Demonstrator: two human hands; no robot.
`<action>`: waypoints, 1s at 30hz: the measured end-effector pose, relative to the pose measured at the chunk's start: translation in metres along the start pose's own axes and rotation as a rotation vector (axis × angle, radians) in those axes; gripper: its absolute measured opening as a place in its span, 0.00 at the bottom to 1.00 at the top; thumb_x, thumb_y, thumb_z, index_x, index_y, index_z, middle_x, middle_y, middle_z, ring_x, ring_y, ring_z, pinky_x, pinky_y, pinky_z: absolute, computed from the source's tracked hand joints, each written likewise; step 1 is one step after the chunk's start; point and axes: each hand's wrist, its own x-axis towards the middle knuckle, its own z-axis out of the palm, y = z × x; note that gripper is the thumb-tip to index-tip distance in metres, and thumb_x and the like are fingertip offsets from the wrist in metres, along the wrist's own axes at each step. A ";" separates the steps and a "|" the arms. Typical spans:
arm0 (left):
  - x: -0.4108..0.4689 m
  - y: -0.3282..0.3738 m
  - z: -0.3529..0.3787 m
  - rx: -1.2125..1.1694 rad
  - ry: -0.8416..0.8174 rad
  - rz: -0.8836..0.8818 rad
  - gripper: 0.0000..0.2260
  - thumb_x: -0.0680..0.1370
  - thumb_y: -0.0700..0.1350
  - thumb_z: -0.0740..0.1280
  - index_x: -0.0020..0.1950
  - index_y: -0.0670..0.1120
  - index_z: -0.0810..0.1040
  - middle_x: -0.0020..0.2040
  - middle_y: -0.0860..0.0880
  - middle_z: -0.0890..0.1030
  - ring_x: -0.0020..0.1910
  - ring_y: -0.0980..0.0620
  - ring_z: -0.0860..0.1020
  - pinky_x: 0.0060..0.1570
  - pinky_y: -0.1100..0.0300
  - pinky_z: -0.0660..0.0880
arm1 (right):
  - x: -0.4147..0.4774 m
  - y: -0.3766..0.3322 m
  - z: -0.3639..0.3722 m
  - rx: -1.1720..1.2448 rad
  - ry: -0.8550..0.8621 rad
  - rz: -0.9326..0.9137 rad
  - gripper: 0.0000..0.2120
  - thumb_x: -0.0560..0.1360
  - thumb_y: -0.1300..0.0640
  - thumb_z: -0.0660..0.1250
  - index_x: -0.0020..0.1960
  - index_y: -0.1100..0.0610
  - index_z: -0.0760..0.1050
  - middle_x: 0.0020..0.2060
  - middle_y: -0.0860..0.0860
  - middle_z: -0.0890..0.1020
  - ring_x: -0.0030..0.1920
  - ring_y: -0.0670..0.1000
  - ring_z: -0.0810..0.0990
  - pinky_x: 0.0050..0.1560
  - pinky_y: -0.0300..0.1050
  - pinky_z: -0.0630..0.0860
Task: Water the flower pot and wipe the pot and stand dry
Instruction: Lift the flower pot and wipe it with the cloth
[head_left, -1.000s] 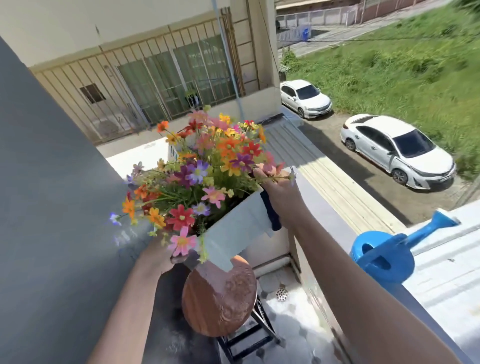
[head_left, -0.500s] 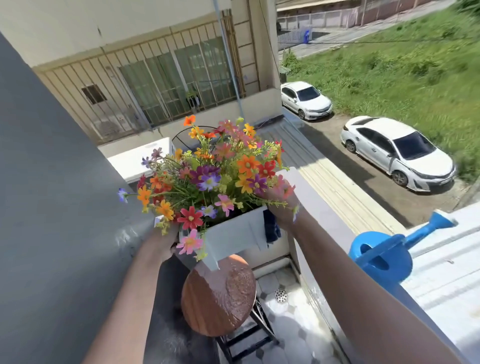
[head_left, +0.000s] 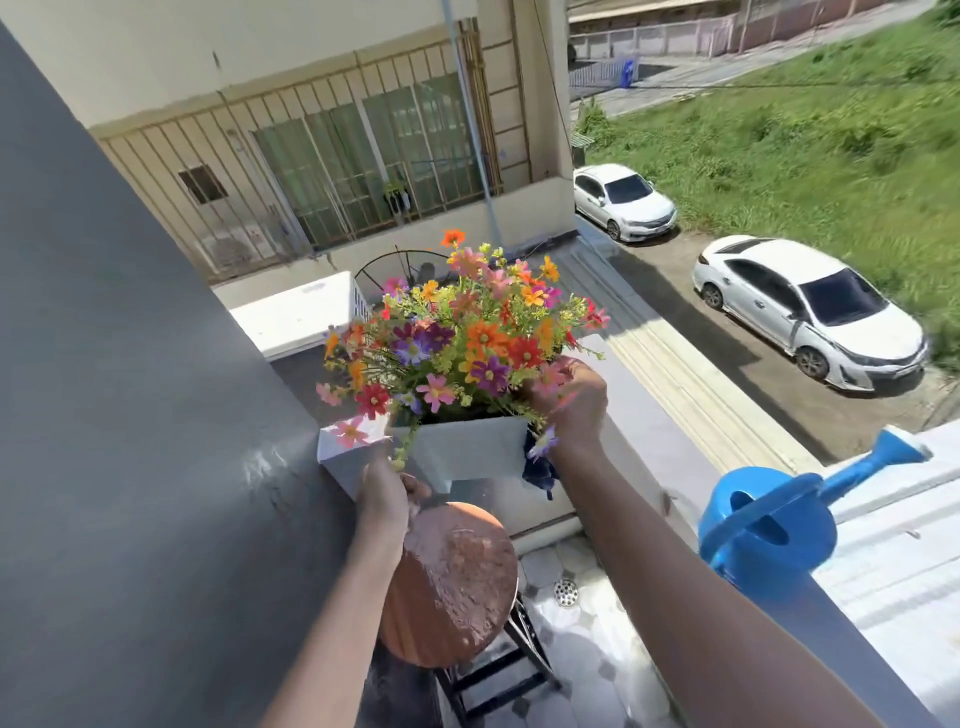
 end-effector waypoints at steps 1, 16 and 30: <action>-0.006 -0.007 0.007 0.045 -0.052 -0.006 0.23 0.80 0.59 0.53 0.42 0.42 0.74 0.26 0.46 0.74 0.16 0.55 0.62 0.18 0.69 0.55 | 0.008 0.006 0.002 0.012 0.037 0.030 0.06 0.76 0.70 0.65 0.48 0.63 0.79 0.37 0.53 0.79 0.36 0.51 0.79 0.27 0.31 0.71; -0.038 0.011 0.025 -0.051 -0.055 0.051 0.24 0.78 0.63 0.60 0.51 0.41 0.79 0.25 0.49 0.81 0.23 0.51 0.66 0.22 0.63 0.60 | -0.042 0.012 0.009 -0.108 -0.032 -0.132 0.13 0.65 0.56 0.68 0.50 0.50 0.77 0.43 0.47 0.79 0.46 0.52 0.78 0.55 0.50 0.78; -0.033 0.024 0.007 -0.020 -0.167 -0.021 0.16 0.78 0.48 0.59 0.32 0.43 0.74 0.36 0.39 0.75 0.26 0.47 0.68 0.27 0.63 0.63 | -0.049 0.025 0.013 -0.250 -0.146 -0.221 0.07 0.77 0.55 0.70 0.54 0.49 0.76 0.40 0.41 0.79 0.43 0.44 0.79 0.48 0.41 0.75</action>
